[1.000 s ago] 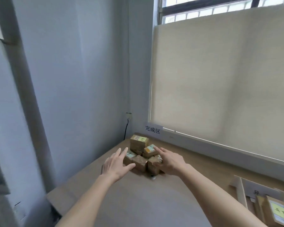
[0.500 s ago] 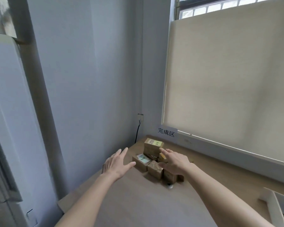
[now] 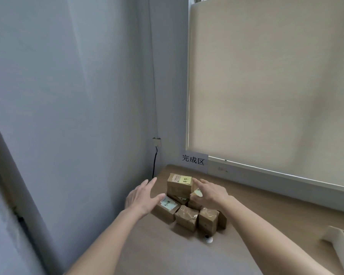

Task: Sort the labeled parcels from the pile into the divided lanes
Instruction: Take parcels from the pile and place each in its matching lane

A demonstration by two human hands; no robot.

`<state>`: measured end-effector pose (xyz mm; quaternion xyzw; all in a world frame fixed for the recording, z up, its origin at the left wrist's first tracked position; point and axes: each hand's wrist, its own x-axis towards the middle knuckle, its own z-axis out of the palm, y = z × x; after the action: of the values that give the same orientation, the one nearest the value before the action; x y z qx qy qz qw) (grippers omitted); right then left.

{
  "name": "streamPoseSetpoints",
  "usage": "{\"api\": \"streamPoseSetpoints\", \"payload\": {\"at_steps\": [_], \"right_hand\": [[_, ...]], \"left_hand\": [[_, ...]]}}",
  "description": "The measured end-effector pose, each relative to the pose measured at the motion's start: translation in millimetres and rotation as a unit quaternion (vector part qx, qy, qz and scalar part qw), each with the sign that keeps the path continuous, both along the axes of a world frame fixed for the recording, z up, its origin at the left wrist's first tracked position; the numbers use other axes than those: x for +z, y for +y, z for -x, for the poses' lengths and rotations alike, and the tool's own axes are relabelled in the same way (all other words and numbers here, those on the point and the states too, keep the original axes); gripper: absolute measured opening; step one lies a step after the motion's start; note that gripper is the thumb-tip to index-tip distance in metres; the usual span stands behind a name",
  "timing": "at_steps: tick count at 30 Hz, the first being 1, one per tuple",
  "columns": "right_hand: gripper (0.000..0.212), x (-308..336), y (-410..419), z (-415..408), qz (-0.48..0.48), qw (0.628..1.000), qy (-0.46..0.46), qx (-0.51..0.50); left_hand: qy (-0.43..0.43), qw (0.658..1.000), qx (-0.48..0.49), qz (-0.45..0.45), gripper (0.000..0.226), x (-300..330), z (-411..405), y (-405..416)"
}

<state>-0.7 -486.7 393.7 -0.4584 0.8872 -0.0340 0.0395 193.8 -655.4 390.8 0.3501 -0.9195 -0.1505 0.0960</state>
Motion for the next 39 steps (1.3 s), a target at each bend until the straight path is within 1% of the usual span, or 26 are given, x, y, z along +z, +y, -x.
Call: {"api": "streamPoseSetpoints", "payload": {"at_steps": [6,12,22,27,30,33,39], "right_hand": [[0.077,2.8,-33.8,18.2,0.005,1.0,0.005,-0.013],[0.077,-11.4,-70.3,38.3,-0.006,0.999,0.001,-0.044],[0.075,-65.0,-159.8,73.7,-0.038,0.995,-0.018,-0.096],[0.075,-107.5,-199.8,101.3,-0.04,0.989,-0.051,-0.136],[0.076,-131.6,-215.6,116.2,-0.053,0.984,-0.072,-0.155],[0.076,-150.1,-227.0,131.7,-0.061,0.979,-0.09,-0.174],[0.076,-187.9,-251.0,175.7,-0.061,0.969,-0.126,-0.205]], "left_hand": [[0.012,1.0,-0.02,0.008,0.079,-1.3,32.3,-39.2],[0.011,0.999,-0.041,0.001,0.078,-16.1,61.8,-87.6],[-0.021,0.995,-0.092,-0.039,0.078,-77.3,116.6,-201.6],[-0.03,0.989,-0.125,-0.071,0.08,-116.5,155.2,-250.2],[-0.025,0.982,-0.146,-0.116,0.082,-145.8,182.0,-271.4],[-0.007,0.974,-0.147,-0.174,0.083,-175.6,210.7,-283.8],[-0.007,0.96,-0.163,-0.226,0.08,-221.5,266.2,-301.1]]}}
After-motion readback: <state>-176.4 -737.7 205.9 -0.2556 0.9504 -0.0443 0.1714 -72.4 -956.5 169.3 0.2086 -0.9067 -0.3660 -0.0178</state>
